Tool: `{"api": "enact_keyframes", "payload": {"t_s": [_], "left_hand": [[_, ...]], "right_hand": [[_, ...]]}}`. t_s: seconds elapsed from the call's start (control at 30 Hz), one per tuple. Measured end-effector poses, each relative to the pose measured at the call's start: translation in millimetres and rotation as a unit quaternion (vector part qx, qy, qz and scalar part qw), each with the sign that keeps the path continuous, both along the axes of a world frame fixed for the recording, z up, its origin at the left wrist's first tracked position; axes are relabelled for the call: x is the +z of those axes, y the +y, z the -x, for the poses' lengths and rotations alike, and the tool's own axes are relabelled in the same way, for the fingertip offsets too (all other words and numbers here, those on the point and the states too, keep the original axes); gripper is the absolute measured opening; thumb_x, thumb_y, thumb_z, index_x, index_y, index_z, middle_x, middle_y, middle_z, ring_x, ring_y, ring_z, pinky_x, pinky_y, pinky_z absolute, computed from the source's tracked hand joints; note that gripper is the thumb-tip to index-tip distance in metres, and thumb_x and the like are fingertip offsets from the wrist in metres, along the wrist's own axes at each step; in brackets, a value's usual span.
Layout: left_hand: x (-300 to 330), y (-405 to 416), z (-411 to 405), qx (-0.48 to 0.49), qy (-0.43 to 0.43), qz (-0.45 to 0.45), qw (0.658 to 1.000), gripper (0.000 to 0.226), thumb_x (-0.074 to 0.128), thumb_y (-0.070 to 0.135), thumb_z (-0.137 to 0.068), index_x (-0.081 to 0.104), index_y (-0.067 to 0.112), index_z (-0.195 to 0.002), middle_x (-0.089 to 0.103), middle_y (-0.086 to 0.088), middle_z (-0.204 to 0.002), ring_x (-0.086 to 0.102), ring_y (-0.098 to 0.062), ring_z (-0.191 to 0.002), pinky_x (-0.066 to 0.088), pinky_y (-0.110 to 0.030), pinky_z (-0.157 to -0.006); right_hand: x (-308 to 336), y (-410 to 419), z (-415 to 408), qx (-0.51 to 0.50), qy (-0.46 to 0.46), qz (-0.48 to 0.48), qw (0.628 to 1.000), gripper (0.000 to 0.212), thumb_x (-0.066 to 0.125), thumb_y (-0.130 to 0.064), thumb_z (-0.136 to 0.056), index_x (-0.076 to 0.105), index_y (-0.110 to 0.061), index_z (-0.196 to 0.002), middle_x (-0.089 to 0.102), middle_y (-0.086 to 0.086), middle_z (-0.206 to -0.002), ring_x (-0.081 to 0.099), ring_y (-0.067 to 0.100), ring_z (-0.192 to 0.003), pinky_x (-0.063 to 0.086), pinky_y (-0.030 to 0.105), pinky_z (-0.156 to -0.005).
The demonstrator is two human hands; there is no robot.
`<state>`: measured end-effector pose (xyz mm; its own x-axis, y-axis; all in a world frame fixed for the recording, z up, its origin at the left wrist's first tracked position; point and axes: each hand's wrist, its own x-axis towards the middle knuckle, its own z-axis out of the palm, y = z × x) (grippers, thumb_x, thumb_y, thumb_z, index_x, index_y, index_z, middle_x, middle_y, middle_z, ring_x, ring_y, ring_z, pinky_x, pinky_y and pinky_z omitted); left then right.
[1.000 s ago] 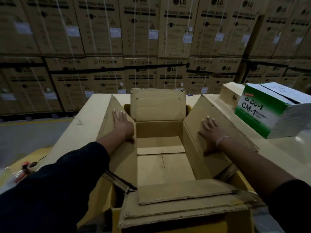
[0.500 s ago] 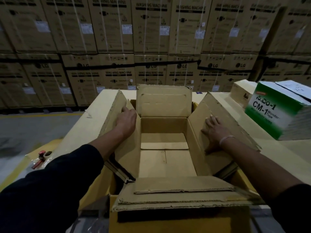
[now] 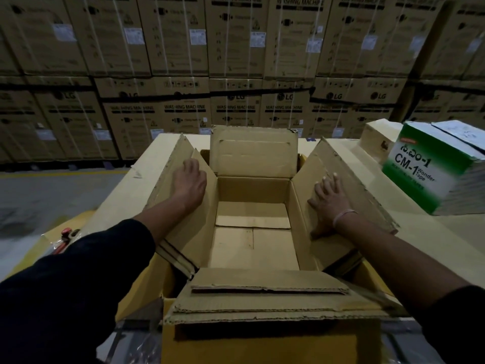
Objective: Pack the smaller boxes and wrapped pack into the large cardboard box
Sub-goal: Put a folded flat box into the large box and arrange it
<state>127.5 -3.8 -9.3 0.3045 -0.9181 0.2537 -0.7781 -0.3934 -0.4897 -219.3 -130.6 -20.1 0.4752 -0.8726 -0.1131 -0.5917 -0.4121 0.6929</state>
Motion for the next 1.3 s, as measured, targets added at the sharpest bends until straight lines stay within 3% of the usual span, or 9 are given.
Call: {"api": "enact_keyframes", "payload": {"t_s": [0.1, 0.2, 0.37, 0.53, 1.0, 1.3], "left_hand": [[-17, 3, 3, -0.003, -0.055, -0.082, 0.995, 0.065, 0.042, 0.06, -0.097, 0.041, 0.023, -0.151, 0.012, -0.022, -0.167, 0.005, -0.049, -0.152, 0.013, -0.063, -0.118], [-28, 7, -2, 0.031, -0.053, -0.107, 0.992, 0.075, 0.03, 0.072, -0.095, 0.032, 0.031, -0.157, 0.009, -0.02, -0.169, -0.003, -0.05, -0.153, -0.002, -0.07, -0.117], [-23, 9, 8, 0.059, -0.057, -0.126, 0.989, 0.078, 0.026, 0.072, -0.096, 0.025, 0.029, -0.161, 0.005, -0.021, -0.169, -0.005, -0.049, -0.154, -0.004, -0.068, -0.119], [-5, 5, 27, 0.059, -0.043, -0.15, 0.986, 0.072, 0.038, 0.065, -0.096, 0.037, 0.025, -0.156, 0.007, -0.023, -0.168, -0.007, -0.05, -0.153, -0.012, -0.075, -0.113], [24, -7, 37, -0.034, 0.028, -0.133, 0.99, 0.073, 0.047, 0.066, -0.093, 0.038, 0.027, -0.155, 0.011, -0.023, -0.168, -0.007, -0.047, -0.154, -0.01, -0.073, -0.116], [17, -10, 35, -0.1, 0.041, -0.124, 0.986, 0.084, 0.045, 0.068, -0.094, 0.019, 0.026, -0.162, 0.006, -0.023, -0.168, -0.008, -0.047, -0.154, -0.006, -0.072, -0.117]], "right_hand": [[-1, 2, -1, 0.011, 0.012, 0.046, 0.999, 0.099, 0.038, -0.089, -0.08, 0.029, -0.033, -0.161, 0.008, 0.016, -0.172, -0.003, 0.047, -0.156, -0.012, 0.078, -0.111], [-4, -4, 6, 0.01, 0.008, 0.054, 0.998, 0.095, 0.023, -0.088, -0.086, 0.018, -0.035, -0.164, 0.006, 0.014, -0.173, -0.002, 0.046, -0.157, -0.006, 0.077, -0.113], [-8, -5, 5, 0.012, 0.016, 0.059, 0.998, 0.095, 0.021, -0.087, -0.088, 0.015, -0.032, -0.165, 0.004, 0.017, -0.172, -0.001, 0.047, -0.156, 0.0, 0.069, -0.119], [0, 3, -13, 0.001, 0.049, 0.073, 0.996, 0.096, 0.023, -0.086, -0.087, 0.022, -0.029, -0.164, 0.007, 0.017, -0.172, -0.002, 0.045, -0.157, -0.013, 0.076, -0.111], [1, 21, -54, 0.001, 0.054, 0.073, 0.996, 0.093, 0.024, -0.084, -0.09, 0.018, -0.028, -0.165, 0.001, 0.018, -0.172, -0.009, 0.041, -0.158, -0.015, 0.068, -0.118], [2, 39, -45, 0.005, -0.009, 0.075, 0.997, 0.087, 0.027, -0.078, -0.094, 0.018, -0.029, -0.165, 0.002, 0.016, -0.173, -0.008, 0.04, -0.158, -0.008, 0.062, -0.123]]}}
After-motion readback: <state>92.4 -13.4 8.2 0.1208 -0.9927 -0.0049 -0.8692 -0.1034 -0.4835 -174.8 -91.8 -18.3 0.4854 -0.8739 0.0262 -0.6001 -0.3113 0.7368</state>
